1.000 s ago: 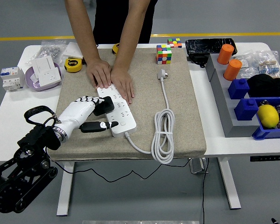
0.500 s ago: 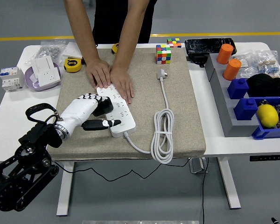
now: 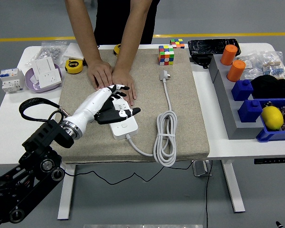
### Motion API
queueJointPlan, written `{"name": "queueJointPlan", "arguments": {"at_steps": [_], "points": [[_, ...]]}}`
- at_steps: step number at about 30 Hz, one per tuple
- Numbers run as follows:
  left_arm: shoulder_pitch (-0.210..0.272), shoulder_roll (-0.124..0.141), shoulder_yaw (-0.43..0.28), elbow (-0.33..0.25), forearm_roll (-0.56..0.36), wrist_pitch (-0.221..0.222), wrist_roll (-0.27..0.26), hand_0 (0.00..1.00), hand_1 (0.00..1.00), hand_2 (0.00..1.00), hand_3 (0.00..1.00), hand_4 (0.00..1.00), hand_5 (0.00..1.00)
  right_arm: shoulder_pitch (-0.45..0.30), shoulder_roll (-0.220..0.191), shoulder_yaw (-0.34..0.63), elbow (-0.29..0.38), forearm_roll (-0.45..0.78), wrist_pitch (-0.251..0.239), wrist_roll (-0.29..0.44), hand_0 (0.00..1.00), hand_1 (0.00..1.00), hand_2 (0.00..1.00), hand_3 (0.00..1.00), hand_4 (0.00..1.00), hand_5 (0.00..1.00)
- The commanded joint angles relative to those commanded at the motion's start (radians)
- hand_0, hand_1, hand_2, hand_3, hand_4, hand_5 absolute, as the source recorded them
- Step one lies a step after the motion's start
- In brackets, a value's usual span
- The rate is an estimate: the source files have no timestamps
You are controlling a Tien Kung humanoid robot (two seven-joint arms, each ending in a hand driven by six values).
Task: Pick up the plug,place it near the board,insert it into the board,press the button
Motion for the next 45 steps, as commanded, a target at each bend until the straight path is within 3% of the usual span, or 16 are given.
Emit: {"name": "queueJointPlan", "arguments": {"at_steps": [5, 6, 8, 10, 12, 23, 24, 45], "points": [[-0.011, -0.002, -0.012, -0.007, 0.012, -0.143, 0.093, 0.150, 0.068, 0.160, 0.784, 0.450, 0.161, 0.001, 0.000, 0.001, 0.000, -0.001, 0.000, -0.001, 0.831, 0.759, 0.742, 0.764, 0.998, 0.931], [-0.015, -0.003, -0.011, 0.000, 0.013, -0.185, 0.123, 0.134, 0.061, 0.153, 0.838, 0.415, 0.108, 0.002, -0.001, 0.000, 0.000, 0.000, 0.000, -0.001, 0.831, 0.759, 0.742, 0.764, 0.998, 0.931], [-0.020, -0.005, -0.010, 0.011, 0.020, -0.246, 0.154, 0.134, 0.061, 0.153, 0.838, 0.415, 0.108, 0.003, -0.001, -0.002, 0.000, 0.002, 0.000, 0.000, 0.831, 0.759, 0.742, 0.764, 0.998, 0.931], [-0.025, -0.008, -0.011, 0.023, 0.022, -0.267, 0.165, 0.134, 0.061, 0.153, 0.838, 0.415, 0.108, 0.003, -0.001, -0.003, 0.000, 0.001, 0.000, -0.001, 0.831, 0.759, 0.742, 0.764, 0.998, 0.931], [-0.031, -0.011, -0.010, 0.032, 0.024, -0.279, 0.171, 0.131, 0.060, 0.154, 0.861, 0.423, 0.062, 0.003, -0.001, -0.003, 0.000, 0.001, 0.000, -0.001, 0.831, 0.759, 0.742, 0.764, 0.998, 0.932], [-0.065, -0.024, 0.034, 0.095, -0.027, -0.321, 0.173, 0.133, 0.060, 0.154, 0.879, 0.425, 0.058, 0.001, -0.003, -0.006, 0.000, -0.002, 0.000, -0.002, 0.830, 0.758, 0.742, 0.764, 0.998, 0.934], [-0.066, -0.024, 0.037, 0.100, -0.033, -0.325, 0.172, 0.133, 0.060, 0.155, 0.883, 0.428, 0.023, 0.001, -0.003, -0.006, 0.000, -0.002, 0.000, -0.002, 0.829, 0.759, 0.742, 0.764, 0.998, 0.940], [-0.069, -0.023, 0.046, 0.154, -0.008, -0.321, 0.160, 0.135, 0.059, 0.158, 0.902, 0.419, 0.002, 0.000, -0.002, -0.005, 0.000, -0.001, 0.000, -0.002, 0.828, 0.758, 0.742, 0.762, 0.998, 0.945]]}}
